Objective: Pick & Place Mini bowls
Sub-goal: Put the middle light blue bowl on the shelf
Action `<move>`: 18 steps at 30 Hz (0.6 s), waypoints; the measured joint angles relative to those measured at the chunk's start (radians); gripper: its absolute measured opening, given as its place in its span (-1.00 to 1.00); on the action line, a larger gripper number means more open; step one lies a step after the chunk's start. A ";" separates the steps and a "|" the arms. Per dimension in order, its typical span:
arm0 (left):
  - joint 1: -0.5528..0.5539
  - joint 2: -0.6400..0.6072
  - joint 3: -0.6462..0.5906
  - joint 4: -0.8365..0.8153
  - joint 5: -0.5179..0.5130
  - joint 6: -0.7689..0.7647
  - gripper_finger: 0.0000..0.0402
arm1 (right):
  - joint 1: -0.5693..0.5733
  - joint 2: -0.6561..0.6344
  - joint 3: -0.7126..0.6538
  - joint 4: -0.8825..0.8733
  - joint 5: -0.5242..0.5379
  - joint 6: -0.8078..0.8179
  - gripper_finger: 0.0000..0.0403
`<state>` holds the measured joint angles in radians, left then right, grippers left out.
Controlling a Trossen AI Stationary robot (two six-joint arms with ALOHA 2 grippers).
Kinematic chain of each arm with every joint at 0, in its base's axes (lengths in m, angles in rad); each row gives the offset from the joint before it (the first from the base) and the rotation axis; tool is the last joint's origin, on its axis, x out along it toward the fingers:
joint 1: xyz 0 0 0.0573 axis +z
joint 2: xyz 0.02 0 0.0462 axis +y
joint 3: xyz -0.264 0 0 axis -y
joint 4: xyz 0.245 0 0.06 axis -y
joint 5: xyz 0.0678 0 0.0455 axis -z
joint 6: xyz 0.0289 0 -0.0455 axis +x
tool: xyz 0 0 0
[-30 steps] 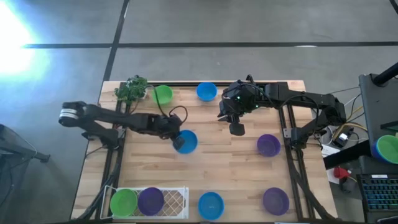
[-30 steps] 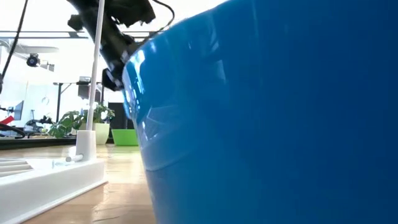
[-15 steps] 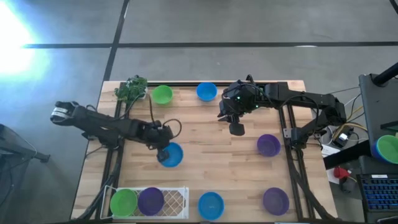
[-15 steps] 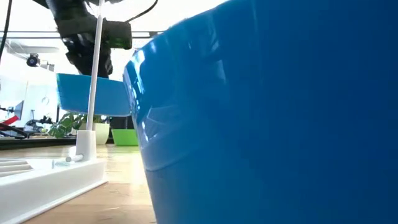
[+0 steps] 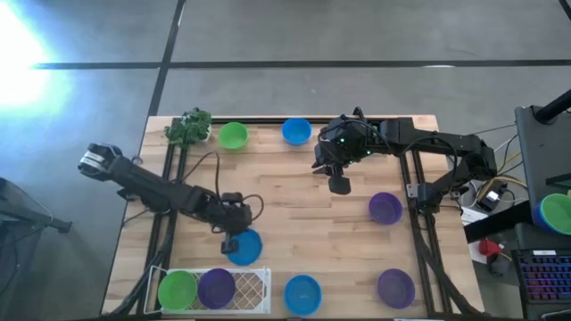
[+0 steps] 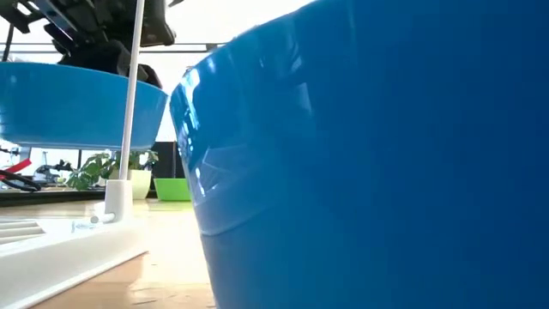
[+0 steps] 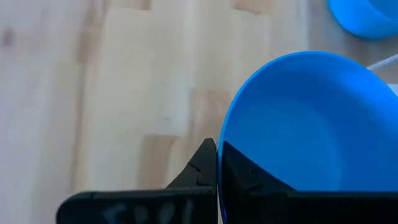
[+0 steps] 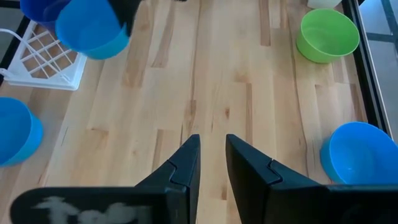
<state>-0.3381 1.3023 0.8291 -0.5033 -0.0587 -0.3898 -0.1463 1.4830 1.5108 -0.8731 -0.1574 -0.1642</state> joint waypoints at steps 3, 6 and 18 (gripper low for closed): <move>-0.018 0.033 0.000 0.066 0.033 0.001 -1.00 | 0.000 0.000 0.000 0.001 0.000 0.000 -0.63; -0.029 0.068 0.000 0.116 0.076 0.001 -1.00 | 0.000 0.000 0.000 0.003 0.000 0.005 -0.63; -0.052 0.154 0.002 0.261 0.163 0.024 -1.00 | 0.000 0.000 0.000 0.022 0.000 0.015 -0.63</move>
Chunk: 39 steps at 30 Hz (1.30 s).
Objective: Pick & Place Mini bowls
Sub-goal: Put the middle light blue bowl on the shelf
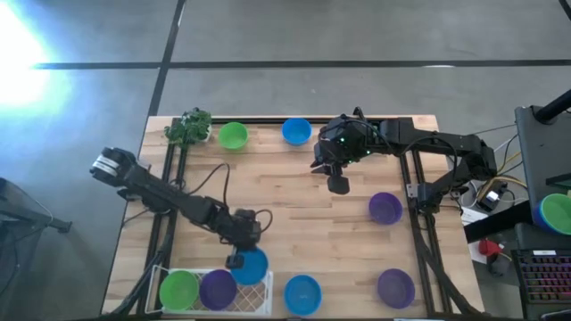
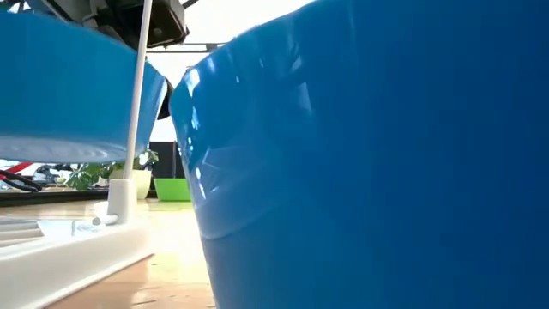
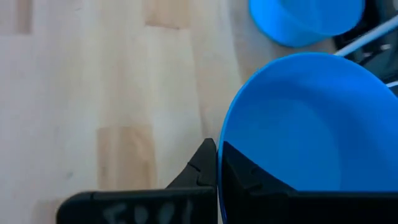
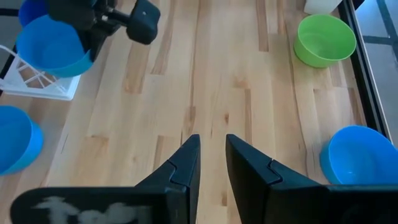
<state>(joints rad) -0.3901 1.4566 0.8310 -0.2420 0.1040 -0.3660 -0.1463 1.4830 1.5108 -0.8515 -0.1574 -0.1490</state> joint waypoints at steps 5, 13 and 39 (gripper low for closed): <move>-0.009 0.007 0.000 0.000 0.015 0.000 -1.00 | 0.000 0.000 0.000 0.002 0.000 0.006 -0.63; -0.029 0.007 -0.001 -0.018 0.036 -0.001 -1.00 | 0.000 0.000 0.000 0.003 0.000 0.011 -0.63; -0.059 0.037 0.003 0.097 0.049 0.037 -1.00 | 0.000 0.000 0.000 0.027 0.000 0.026 -0.63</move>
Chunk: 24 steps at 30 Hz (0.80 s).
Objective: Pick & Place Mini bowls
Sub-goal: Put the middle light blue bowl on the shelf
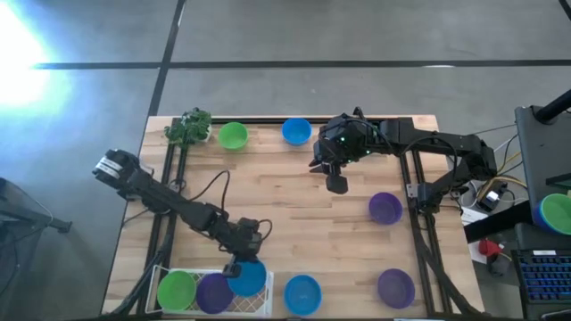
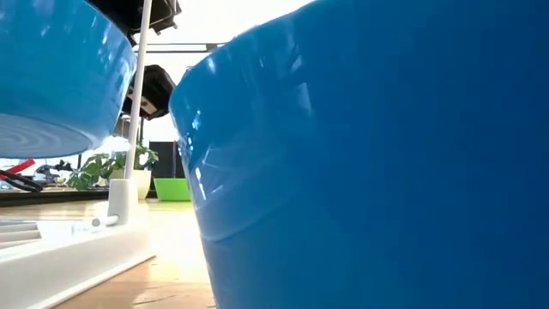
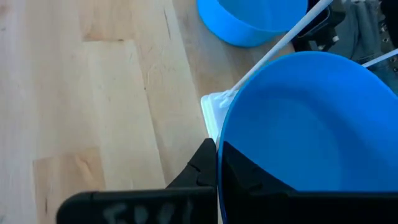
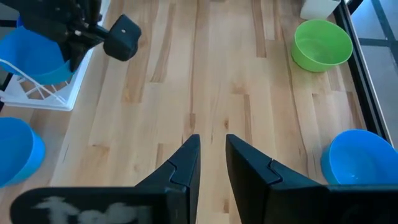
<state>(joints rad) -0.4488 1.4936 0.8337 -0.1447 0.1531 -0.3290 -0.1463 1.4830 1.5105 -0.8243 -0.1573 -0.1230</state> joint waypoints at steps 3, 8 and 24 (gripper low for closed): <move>-0.006 0.000 0.006 0.016 0.007 0.001 -1.00 | 0.000 0.000 0.000 0.000 0.000 0.000 -0.63; -0.022 0.001 0.006 0.025 0.007 -0.004 -1.00 | 0.000 0.000 0.000 0.001 0.000 0.000 -0.63; -0.073 0.002 0.006 0.074 -0.094 -0.014 -1.00 | 0.000 0.000 0.000 0.000 0.000 0.001 -0.63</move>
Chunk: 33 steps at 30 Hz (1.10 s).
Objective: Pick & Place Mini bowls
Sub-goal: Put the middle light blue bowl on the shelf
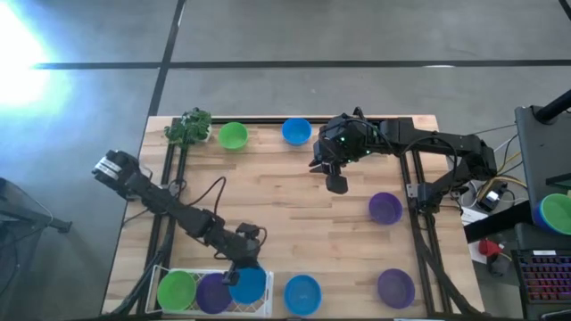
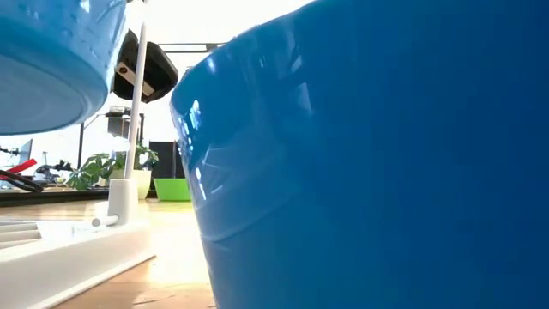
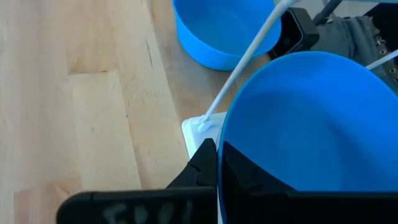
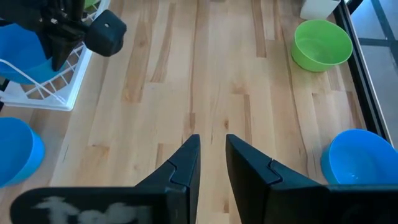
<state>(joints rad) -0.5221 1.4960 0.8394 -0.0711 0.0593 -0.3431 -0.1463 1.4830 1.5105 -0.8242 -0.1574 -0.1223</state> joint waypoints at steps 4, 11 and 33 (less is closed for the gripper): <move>-0.022 0.000 0.000 0.006 -0.040 -0.002 -1.00 | 0.000 0.000 0.000 0.000 0.000 0.012 -0.63; -0.034 0.000 0.000 0.015 -0.062 -0.034 -1.00 | 0.000 0.000 0.000 0.000 0.000 0.015 -0.63; -0.037 0.138 0.040 0.036 0.017 -0.051 -1.00 | 0.000 0.000 0.000 -0.001 0.000 0.014 -0.63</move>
<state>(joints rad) -0.5594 1.6343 0.8791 -0.0355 0.0766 -0.3941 -0.1467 1.4830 1.5105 -0.8249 -0.1574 -0.1081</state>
